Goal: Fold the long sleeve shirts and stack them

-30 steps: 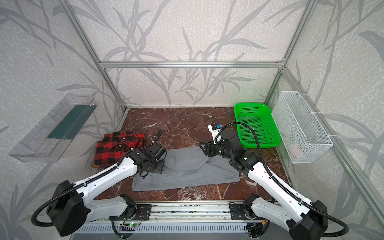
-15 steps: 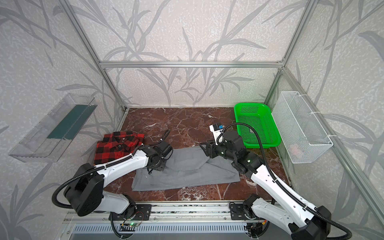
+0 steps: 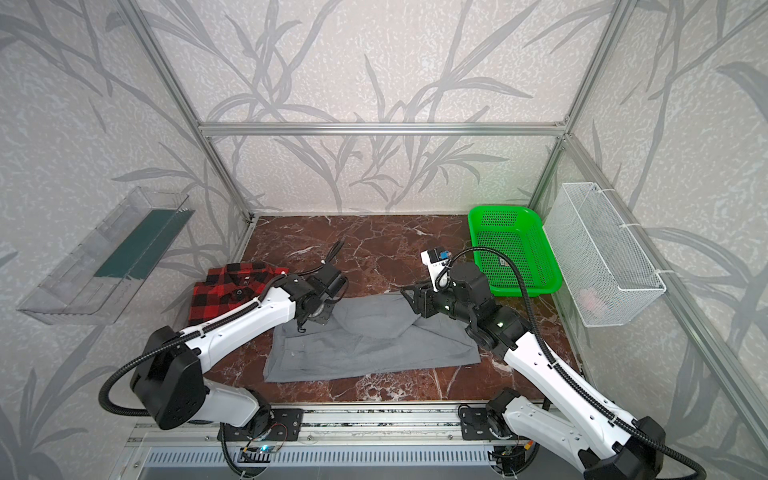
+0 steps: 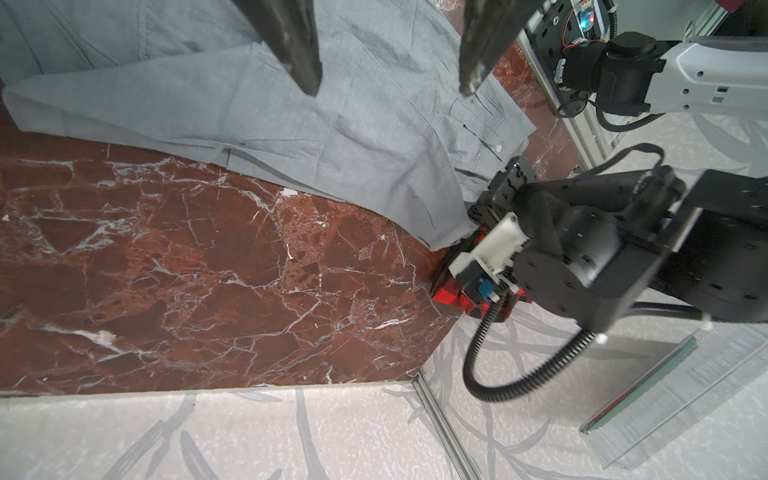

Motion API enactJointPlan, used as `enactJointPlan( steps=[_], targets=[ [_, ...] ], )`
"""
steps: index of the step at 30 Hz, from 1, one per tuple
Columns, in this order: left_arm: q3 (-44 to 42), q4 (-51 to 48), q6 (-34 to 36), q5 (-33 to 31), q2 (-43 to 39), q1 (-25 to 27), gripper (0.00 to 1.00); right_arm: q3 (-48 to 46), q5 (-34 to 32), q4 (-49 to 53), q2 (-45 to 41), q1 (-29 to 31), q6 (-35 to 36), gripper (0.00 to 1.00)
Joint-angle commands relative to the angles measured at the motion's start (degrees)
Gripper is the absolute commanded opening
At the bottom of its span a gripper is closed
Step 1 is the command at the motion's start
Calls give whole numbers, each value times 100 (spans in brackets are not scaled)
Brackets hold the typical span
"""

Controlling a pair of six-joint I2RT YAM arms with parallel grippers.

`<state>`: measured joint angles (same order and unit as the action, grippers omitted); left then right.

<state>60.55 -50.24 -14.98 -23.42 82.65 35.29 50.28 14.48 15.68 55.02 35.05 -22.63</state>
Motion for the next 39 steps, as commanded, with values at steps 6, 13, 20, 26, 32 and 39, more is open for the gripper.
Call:
enactJointPlan(
  steps=[6, 13, 20, 26, 32, 39],
  targets=[
    [-441, 51, 868, -2013, -519, 404, 0, -335, 260, -314, 338, -116, -298, 54],
    [-1289, 998, 1546, -2395, -870, 699, 0, -614, 681, -794, 770, -242, -656, 53],
    [-1986, 1560, 2042, -2732, -1581, 853, 2, -855, 921, -1228, 1160, -259, -885, 53],
    [-2487, 2342, 2641, -3304, -2232, 825, 51, -1099, 1318, -1802, 1630, -255, -1248, 53],
    [-2692, 3052, 3014, -3862, -2593, 753, 56, -1103, 1502, -2002, 2023, -218, -1350, 52],
    [-2429, 3014, 2509, -3225, -2670, 734, 58, -548, 244, -937, 2261, -284, -1082, 49]
  ],
)
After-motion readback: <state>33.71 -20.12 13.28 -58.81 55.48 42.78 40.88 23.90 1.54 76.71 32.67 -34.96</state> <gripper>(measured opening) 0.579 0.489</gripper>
